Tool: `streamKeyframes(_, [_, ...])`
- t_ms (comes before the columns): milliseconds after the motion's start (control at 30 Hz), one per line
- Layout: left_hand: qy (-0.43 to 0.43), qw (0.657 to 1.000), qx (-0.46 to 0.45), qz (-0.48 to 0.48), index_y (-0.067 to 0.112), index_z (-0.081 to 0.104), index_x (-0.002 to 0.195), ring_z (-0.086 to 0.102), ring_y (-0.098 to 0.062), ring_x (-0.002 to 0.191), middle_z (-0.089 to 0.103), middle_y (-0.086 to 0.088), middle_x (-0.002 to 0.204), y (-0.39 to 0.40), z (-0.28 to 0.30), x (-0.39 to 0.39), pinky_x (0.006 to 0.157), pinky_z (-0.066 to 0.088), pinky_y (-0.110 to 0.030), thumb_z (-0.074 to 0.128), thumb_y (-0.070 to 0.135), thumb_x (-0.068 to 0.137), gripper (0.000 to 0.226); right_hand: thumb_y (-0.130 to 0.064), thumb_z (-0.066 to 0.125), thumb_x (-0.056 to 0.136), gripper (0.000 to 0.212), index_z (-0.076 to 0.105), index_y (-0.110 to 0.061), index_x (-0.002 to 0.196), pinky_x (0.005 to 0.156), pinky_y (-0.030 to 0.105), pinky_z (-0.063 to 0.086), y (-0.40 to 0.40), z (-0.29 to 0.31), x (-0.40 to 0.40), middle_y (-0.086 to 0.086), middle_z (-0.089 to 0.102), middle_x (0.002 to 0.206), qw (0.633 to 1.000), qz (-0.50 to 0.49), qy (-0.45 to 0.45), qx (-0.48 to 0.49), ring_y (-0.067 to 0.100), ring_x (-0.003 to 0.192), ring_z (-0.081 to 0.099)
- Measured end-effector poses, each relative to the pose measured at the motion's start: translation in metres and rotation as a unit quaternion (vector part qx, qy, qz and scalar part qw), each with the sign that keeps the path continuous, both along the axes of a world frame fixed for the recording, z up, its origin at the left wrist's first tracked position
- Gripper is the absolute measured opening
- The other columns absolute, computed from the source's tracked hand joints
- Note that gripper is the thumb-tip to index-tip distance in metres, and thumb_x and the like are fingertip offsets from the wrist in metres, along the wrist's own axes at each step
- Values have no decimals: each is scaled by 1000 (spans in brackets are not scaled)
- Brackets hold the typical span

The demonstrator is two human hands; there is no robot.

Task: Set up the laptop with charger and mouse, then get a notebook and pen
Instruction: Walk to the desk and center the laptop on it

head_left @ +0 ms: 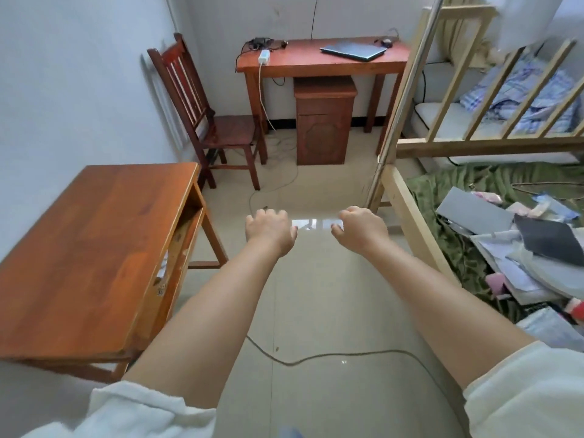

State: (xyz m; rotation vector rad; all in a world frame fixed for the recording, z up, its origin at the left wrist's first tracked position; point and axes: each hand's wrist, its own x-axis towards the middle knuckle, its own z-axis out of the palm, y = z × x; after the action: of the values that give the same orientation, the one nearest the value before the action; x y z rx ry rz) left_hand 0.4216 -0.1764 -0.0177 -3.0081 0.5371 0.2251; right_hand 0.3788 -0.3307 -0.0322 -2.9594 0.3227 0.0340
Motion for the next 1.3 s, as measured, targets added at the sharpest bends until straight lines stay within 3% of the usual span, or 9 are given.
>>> streamKeyframes(433, [-29, 1000, -9, 1, 8, 45, 128, 42, -28, 124, 52, -12, 131, -99, 31, 387, 102, 34, -39, 33, 40, 98, 46, -29, 41, 95, 34, 59, 0, 101, 74, 34, 44, -103, 35, 363, 13, 59, 115, 997, -55, -48, 18, 31, 106, 53])
streamKeyframes(600, [-24, 999, -15, -35, 8, 45, 128, 42, -29, 123, 52, -12, 131, -166, 28, 507, 102, 35, -39, 32, 40, 98, 45, -29, 41, 95, 35, 59, -4, 110, 83, 38, 48, -167, 35, 480, 11, 57, 122, 994, -86, -53, 27, 29, 113, 51])
streamKeyframes(1000, [-59, 997, -31, -42, 8, 45, 128, 50, -30, 118, 57, -13, 126, -341, 45, 796, 100, 41, -41, 35, 39, 98, 44, -27, 43, 94, 35, 59, -4, 116, 85, 39, 50, -359, 54, 777, 13, 58, 126, 989, -91, -113, 41, 30, 113, 54])
streamKeyframes(1300, [-59, 996, -26, -64, 9, 46, 127, 48, -30, 119, 56, -12, 128, -480, 31, 1021, 99, 39, -41, 37, 39, 97, 44, -29, 43, 94, 36, 57, -6, 118, 89, 40, 49, -487, 32, 984, 13, 57, 127, 988, -119, -85, 44, 30, 114, 54])
